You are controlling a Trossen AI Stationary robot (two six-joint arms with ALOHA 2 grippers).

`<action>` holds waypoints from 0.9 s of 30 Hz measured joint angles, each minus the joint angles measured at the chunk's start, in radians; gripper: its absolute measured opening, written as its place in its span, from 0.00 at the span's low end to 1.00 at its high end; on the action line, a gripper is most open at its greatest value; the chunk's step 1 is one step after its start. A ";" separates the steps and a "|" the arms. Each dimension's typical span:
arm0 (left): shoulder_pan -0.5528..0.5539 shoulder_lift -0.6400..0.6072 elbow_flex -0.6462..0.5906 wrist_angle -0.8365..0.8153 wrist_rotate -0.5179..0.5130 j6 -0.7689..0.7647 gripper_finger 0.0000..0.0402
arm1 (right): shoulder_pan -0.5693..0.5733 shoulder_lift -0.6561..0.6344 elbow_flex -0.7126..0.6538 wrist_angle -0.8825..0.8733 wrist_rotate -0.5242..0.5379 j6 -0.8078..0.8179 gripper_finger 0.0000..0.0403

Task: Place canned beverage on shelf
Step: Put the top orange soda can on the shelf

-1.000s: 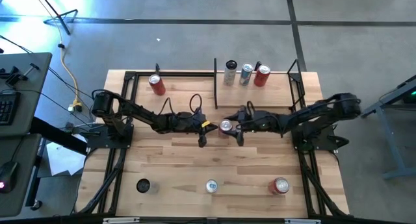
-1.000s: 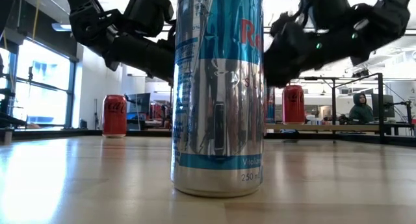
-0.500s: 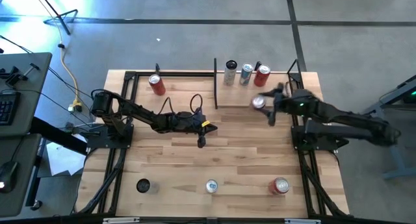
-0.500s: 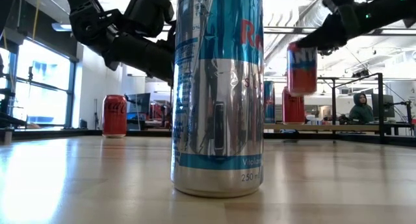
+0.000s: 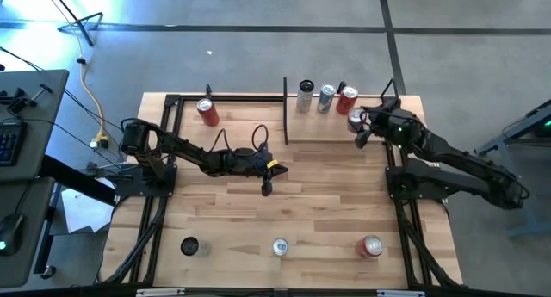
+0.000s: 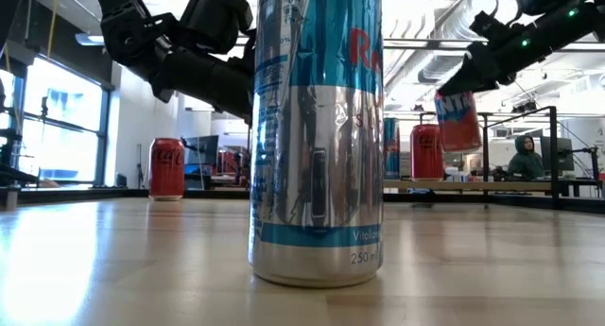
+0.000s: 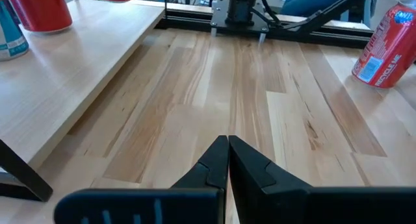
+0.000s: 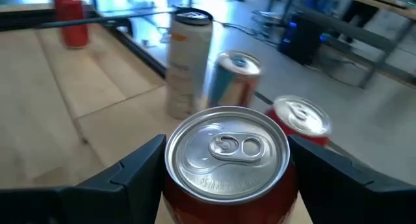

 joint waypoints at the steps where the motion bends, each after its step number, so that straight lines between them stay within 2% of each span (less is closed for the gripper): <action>1: 0.000 0.000 0.000 0.000 0.001 0.003 0.01 | -0.014 0.000 0.000 0.009 -0.049 -0.009 0.68; 3: 0.000 0.000 0.000 -0.001 0.003 0.004 0.01 | -0.043 0.011 0.001 0.022 -0.140 -0.023 0.68; 6: 0.000 0.000 0.000 0.000 0.020 0.012 0.01 | -0.092 0.045 0.001 0.037 -0.199 -0.045 0.68; 13: 0.000 0.000 0.000 0.000 0.023 0.022 0.01 | -0.193 0.200 0.000 0.072 -0.218 -0.048 0.68; 17: 0.000 0.000 0.000 0.000 0.024 0.022 0.01 | -0.243 0.269 0.001 0.138 -0.288 -0.055 0.68; 27: 0.000 0.000 0.000 0.000 0.034 0.021 0.01 | -0.284 0.317 0.003 0.160 -0.299 -0.005 0.69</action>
